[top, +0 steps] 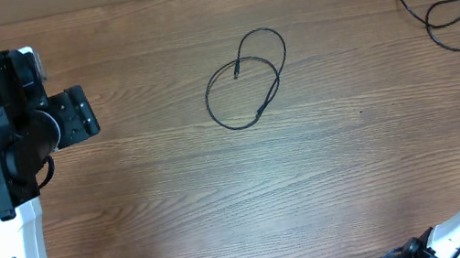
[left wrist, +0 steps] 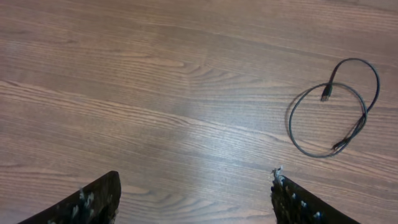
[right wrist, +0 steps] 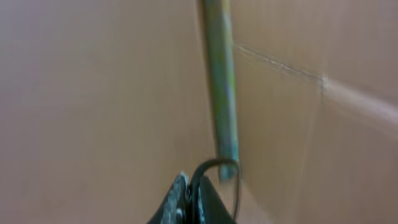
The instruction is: Untangle cables
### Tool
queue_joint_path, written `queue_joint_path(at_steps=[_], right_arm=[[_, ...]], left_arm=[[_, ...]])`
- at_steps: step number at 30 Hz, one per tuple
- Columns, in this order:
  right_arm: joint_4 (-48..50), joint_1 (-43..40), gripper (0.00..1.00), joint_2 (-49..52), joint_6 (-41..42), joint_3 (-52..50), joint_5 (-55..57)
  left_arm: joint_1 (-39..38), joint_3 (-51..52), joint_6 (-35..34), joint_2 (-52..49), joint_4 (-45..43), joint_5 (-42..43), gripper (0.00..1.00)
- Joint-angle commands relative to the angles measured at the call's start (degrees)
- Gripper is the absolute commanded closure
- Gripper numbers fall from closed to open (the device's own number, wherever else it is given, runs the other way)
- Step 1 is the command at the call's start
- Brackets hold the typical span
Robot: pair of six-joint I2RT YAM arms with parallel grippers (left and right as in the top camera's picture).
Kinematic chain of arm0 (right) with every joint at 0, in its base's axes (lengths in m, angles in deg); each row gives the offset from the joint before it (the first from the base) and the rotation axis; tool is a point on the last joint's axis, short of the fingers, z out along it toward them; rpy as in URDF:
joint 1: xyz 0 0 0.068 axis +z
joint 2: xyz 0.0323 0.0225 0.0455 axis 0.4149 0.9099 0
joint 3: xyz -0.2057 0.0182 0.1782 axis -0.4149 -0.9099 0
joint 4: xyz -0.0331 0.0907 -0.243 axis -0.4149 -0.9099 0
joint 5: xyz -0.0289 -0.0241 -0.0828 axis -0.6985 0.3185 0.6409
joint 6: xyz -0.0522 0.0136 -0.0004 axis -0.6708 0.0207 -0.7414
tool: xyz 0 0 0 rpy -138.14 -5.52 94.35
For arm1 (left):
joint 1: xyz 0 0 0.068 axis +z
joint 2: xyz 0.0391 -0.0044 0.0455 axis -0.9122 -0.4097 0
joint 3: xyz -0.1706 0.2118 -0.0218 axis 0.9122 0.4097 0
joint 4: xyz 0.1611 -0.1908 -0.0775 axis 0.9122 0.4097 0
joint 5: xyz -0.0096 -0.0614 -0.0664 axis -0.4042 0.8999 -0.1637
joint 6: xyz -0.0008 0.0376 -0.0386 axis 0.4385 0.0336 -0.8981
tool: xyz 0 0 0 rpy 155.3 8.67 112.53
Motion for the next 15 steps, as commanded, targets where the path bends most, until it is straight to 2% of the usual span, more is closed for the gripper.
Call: queue_joint_path(at_steps=[1,7,15], right_arm=[[-3.13,-0.17,0.96,4.5,-1.18,0.37,6.14],[-8.83,-2.91,0.96,10.54,-1.16,-0.98,7.1],[-6.88,-6.43,0.96,12.09,-1.2,-13.44,6.64]], left_arm=[[-0.26,-1.2,0.76,0.61,0.13,-0.11,0.23],[-0.26,-1.2,0.9,0.61,1.51,-0.13,0.23],[-0.26,-1.2,1.33,0.61,2.01,-0.15,0.23]])
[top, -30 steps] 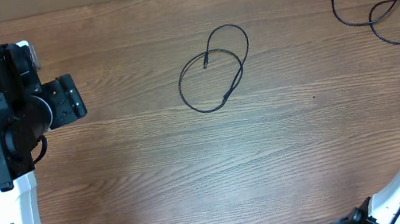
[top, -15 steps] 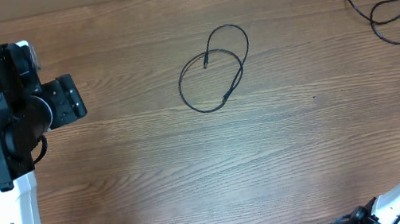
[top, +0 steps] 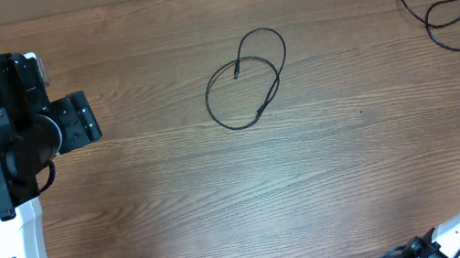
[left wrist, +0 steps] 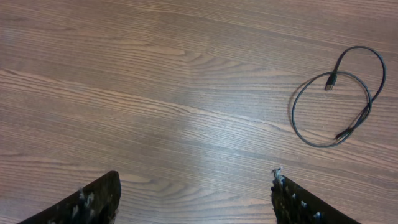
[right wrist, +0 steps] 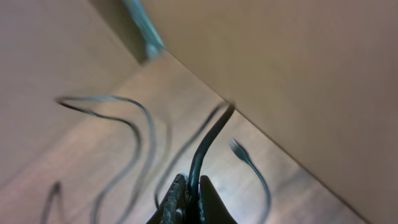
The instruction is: Untangle cables
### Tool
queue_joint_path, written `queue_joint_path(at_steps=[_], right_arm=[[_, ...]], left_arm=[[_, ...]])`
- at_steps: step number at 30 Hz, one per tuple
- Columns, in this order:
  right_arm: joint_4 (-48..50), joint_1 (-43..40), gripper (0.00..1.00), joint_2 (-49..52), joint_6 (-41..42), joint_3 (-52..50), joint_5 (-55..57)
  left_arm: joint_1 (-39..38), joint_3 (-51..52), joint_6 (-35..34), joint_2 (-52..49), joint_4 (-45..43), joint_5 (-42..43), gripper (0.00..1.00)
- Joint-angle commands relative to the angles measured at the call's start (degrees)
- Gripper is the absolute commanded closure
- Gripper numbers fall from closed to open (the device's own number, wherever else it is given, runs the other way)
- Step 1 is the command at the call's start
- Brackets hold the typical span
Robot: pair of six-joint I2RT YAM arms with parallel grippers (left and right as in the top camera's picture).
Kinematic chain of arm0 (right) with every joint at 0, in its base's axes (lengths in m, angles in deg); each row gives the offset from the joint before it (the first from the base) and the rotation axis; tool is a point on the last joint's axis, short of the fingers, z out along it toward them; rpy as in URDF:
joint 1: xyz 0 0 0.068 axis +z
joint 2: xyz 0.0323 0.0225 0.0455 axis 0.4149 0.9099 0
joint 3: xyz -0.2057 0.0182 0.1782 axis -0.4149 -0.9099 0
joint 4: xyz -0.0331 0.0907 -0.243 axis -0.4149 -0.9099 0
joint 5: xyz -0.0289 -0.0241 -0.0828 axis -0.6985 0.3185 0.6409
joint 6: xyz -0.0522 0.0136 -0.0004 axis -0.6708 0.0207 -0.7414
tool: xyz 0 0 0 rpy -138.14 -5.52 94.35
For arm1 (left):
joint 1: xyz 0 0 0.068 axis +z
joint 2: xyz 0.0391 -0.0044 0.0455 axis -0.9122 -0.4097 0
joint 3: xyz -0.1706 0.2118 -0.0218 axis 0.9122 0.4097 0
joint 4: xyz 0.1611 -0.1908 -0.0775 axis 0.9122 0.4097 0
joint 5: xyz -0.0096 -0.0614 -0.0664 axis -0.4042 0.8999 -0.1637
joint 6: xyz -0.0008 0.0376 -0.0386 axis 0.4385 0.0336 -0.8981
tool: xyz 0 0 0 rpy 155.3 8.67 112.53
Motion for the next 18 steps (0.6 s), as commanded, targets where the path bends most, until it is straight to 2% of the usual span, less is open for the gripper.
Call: queue_joint_path(at_steps=[1,7,8,9,10,18], right_arm=[[1.33,-0.72,0.96,-0.04,-0.5,-4.15,0.39],[4.96,-0.76,0.96,-0.04,-1.99,-14.14,1.86],[4.96,-0.76,0.88,-0.04,-1.97,-14.78,1.92],[4.94,-0.76,0.67,-0.04,-1.9,-15.43,1.6],[4.81,-0.76,0.0,-0.04,-1.9,-15.72,0.7],[4.31,-0.61,0.0,-5.03,-1.95,-13.07,-12.41]], left_arm=[[-0.26,-1.2,1.27,0.61,-0.42,-0.13,0.23],[-0.26,-1.2,1.27,0.61,0.81,-0.13,0.23],[-0.26,-1.2,1.27,0.61,0.94,-0.13,0.23],[-0.26,-1.2,1.29,0.61,0.9,-0.13,0.23],[-0.26,-1.2,1.29,0.61,0.83,-0.13,0.23],[-0.26,-1.2,1.29,0.61,0.66,-0.15,0.23]])
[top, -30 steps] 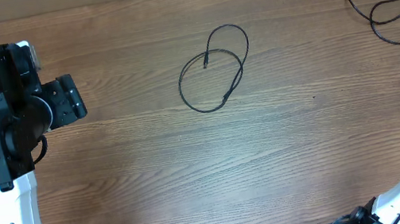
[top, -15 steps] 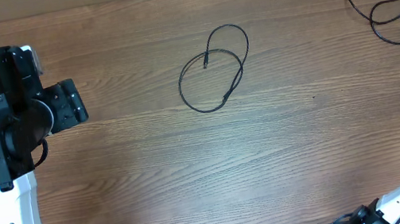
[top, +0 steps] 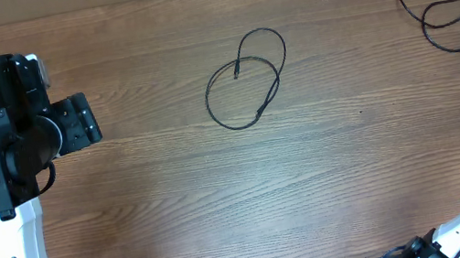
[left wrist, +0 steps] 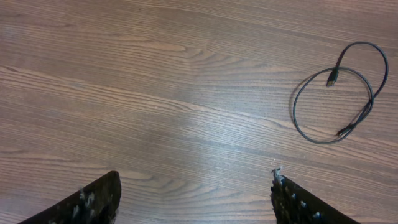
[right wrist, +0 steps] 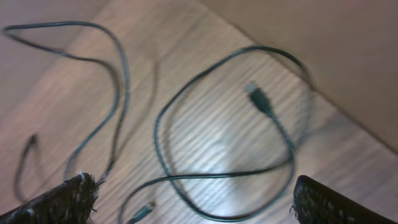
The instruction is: Untangle cables
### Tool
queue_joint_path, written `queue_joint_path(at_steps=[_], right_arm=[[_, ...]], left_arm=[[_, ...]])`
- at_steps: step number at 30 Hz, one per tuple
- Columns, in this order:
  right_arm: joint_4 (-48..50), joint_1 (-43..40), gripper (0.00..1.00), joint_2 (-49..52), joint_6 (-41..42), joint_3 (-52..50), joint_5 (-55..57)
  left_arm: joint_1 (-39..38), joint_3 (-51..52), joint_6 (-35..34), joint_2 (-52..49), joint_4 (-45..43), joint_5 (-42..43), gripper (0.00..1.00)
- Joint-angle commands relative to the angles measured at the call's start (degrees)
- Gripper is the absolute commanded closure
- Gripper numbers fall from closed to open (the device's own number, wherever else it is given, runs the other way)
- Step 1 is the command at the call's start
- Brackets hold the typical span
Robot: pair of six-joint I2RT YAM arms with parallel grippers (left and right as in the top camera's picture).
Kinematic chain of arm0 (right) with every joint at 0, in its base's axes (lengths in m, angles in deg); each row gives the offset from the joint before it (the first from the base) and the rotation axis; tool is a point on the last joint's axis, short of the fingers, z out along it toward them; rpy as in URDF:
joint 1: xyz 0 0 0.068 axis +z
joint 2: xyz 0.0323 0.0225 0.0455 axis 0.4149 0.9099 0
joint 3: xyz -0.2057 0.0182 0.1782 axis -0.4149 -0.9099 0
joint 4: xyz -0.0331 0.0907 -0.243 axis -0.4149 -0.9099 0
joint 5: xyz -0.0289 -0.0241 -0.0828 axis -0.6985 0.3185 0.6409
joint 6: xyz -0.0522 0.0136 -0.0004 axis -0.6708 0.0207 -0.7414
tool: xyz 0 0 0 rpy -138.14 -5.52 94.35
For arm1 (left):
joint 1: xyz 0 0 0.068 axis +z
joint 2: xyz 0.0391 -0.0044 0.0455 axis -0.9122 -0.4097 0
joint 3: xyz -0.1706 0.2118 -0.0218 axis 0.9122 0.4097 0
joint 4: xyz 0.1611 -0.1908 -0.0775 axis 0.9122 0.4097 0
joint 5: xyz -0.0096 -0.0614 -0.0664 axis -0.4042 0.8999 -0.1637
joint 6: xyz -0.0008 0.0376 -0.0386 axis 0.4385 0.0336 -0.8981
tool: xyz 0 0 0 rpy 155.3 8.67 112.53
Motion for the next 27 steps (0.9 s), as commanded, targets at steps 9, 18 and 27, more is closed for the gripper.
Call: queue_joint_path(at_steps=[9,18,27], right_arm=[[-5.53,6.93,0.0,-18.51,0.13,4.44,-15.21],[-17.59,31.04,0.03,-18.86,-5.16,2.58,-15.17],[-10.36,52.68,0.0,-13.73,1.66,-2.1,4.22]], left_arm=[[-0.26,-1.2,1.09,0.61,-0.59,-0.15,0.23],[-0.26,-1.2,1.11,0.61,1.25,-0.35,0.23],[-0.26,-1.2,1.07,0.61,1.31,0.15,0.23]])
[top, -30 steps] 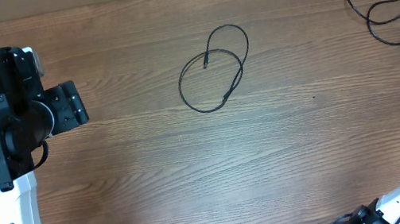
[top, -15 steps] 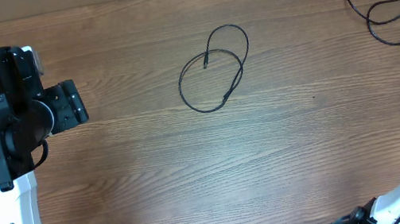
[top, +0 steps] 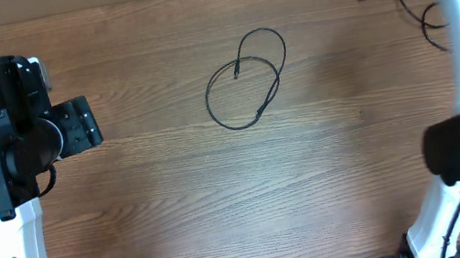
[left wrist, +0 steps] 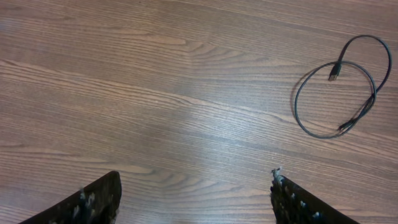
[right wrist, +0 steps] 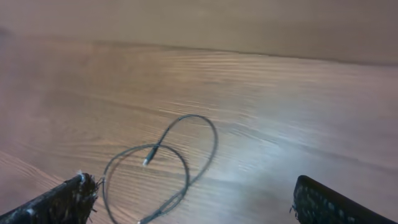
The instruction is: Untangle cables
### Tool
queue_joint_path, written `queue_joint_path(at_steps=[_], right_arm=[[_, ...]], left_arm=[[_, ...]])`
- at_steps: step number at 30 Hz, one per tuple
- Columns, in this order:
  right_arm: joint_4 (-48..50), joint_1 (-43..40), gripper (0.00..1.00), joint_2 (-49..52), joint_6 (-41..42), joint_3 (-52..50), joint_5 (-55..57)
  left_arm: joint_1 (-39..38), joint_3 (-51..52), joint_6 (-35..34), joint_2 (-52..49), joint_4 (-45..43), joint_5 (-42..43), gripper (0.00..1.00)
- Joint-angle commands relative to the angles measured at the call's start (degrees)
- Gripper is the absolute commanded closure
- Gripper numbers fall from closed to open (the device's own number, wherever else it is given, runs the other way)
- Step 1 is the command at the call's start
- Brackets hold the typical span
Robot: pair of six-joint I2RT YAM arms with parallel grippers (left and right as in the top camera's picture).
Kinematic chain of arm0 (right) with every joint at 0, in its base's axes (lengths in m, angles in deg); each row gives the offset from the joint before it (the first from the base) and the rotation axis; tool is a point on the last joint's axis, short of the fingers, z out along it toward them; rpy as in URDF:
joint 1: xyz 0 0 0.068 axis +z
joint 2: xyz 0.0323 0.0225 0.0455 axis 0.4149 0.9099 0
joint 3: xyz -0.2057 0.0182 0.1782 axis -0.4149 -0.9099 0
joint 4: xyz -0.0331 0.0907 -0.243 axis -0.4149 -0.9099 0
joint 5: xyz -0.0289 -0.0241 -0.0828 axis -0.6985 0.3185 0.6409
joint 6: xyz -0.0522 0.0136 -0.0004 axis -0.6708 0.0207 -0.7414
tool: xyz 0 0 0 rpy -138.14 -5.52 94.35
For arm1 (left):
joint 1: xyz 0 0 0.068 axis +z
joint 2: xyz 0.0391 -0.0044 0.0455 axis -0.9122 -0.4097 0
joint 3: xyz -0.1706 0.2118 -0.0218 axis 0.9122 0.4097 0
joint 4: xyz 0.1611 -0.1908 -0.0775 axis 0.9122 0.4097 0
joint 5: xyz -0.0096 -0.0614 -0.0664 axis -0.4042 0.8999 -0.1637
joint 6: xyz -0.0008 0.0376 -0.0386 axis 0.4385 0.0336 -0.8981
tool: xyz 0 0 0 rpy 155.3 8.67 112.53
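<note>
A thin black cable lies coiled in a loop with a smaller loop on top, on the middle of the wooden table. It shows at the upper right of the left wrist view as the cable, and at the lower left of the right wrist view as the cable. My left gripper hangs open at the table's left, far from it; its open jaws hold nothing. My right gripper is open near the far edge, right of the loop, its gripper empty.
More black cable lies at the far right corner, mostly hidden behind my right arm. That arm's base stands at the right. A cardboard wall runs along the table's far edge.
My right gripper, then open over the cables in the far right corner, has moved to the far edge and now looks at the middle loop. The left arm has hardly moved.
My right gripper was shut on a black cable, held up against the cardboard wall. Then it held that cable over the far right corner. Then it was open, with the cable lying among the others there. Now it faces the coiled cable.
</note>
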Motion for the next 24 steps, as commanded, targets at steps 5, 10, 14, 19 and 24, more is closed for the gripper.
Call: queue_joint_path(at_steps=[5,10,14,19,24], right_arm=[[8.63,7.63,0.0,7.13,40.89,-6.54,9.86],[13.62,12.92,0.0,9.14,55.06,-9.14,9.9],[12.9,16.61,0.0,9.92,57.92,-9.38,13.6],[4.52,19.87,0.0,10.12,72.81,-11.06,22.21],[-2.36,21.55,0.0,10.14,81.83,-14.6,27.02]], left_arm=[[-0.26,-1.2,1.09,0.61,0.13,0.96,0.23],[-0.26,-1.2,1.09,0.61,0.2,0.94,0.23],[-0.26,-1.2,1.14,0.61,0.22,0.92,0.23],[-0.26,-1.2,1.81,0.61,-0.04,0.92,0.23],[-0.26,-1.2,1.99,0.61,0.13,0.92,0.23]])
